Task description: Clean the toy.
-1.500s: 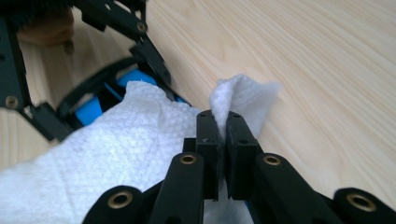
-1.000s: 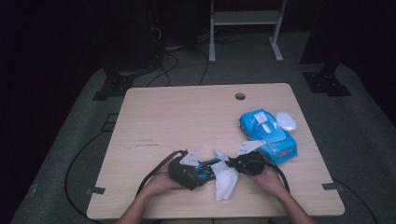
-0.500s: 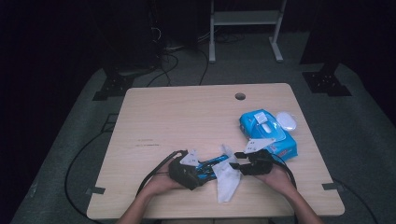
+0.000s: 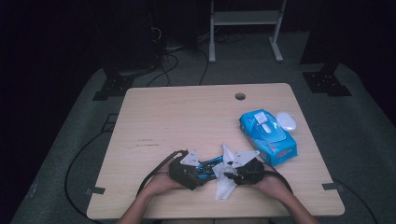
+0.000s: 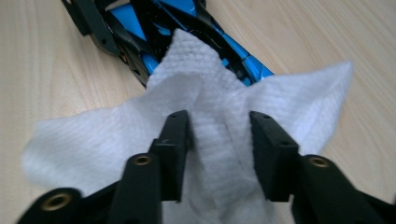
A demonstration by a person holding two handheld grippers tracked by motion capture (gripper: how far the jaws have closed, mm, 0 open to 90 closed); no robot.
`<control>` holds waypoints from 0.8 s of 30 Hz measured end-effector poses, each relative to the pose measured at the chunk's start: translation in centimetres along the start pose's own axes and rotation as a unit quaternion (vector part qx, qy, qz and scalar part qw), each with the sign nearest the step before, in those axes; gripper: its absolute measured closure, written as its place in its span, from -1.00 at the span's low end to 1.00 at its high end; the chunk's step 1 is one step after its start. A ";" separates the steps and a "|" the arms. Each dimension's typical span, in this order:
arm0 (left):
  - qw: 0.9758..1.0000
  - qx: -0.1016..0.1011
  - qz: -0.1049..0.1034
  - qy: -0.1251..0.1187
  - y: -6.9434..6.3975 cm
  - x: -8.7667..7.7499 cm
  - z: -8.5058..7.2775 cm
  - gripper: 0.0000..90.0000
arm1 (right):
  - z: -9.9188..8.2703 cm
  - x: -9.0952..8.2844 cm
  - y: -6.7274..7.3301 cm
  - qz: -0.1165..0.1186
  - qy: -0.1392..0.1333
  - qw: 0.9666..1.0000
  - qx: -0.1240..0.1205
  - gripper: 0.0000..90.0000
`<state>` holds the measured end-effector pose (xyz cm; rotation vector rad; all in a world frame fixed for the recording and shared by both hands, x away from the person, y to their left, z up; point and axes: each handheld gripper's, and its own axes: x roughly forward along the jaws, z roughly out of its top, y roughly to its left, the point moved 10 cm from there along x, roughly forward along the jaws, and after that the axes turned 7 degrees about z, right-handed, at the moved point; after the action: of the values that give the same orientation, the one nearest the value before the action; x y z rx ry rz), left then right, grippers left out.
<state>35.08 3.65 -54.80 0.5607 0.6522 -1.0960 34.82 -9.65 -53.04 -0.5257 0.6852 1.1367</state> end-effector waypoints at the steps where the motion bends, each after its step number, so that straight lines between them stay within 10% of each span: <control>1: 1.000 0.000 0.000 0.000 0.0 0.0 0.0 -0.48 | 0.0 -0.1 -0.1 0.007 -0.005 1.000 0.007 0.37; 12: 1.000 0.004 -0.002 0.003 -0.1 0.0 0.0 -0.47 | -0.3 -0.7 -0.8 0.086 -0.033 0.993 0.070 0.47; 24: 1.000 0.005 -0.002 0.005 -0.1 0.0 0.1 -0.48 | 0.3 -1.0 -1.8 0.060 -0.047 0.994 0.083 0.79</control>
<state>35.01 3.58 -54.77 0.5738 0.6563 -1.1017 36.37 -10.70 -52.03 -0.2906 0.7303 1.1963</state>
